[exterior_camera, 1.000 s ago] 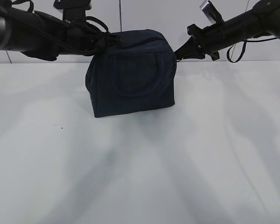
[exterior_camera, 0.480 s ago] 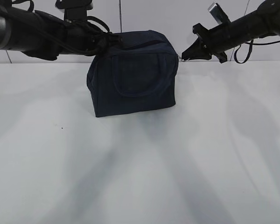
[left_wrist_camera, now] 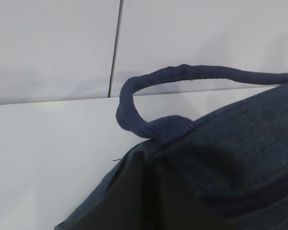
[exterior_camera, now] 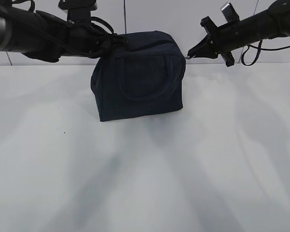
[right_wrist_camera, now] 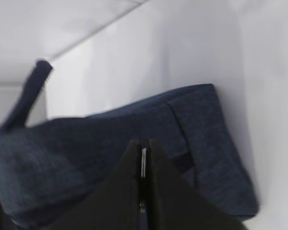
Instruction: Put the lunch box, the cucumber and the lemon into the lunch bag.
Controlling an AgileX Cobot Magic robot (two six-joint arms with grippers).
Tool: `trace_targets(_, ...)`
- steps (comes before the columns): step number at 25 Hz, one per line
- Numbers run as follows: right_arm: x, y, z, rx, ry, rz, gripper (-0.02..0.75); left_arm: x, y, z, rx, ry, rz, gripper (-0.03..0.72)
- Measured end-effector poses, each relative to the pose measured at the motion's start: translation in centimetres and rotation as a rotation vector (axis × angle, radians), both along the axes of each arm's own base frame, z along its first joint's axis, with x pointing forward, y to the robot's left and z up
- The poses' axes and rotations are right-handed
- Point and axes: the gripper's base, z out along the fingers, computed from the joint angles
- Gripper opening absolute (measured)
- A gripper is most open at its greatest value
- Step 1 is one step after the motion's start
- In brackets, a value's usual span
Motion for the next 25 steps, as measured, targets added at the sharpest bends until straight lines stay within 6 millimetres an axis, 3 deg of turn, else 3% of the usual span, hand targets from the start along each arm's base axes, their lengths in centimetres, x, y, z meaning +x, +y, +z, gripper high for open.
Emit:
trace_targets(10,0.6,-0.2,0.1,0.099,0.112,-0.170,0.007,-0.2,-0.3,-0.1,-0.012,0.015,-0.034,-0.005)
trace_targets(19,0.7,-0.1,-4.4,0.094,0.233,-0.147,0.007,-0.2,-0.3,-0.1,-0.012,0.017,-0.039,-0.005)
trace_targets(25,0.8,-0.1,-5.2,0.080,0.219,-0.136,0.007,-0.2,-0.4,-0.1,-0.012,0.017,-0.040,-0.005)
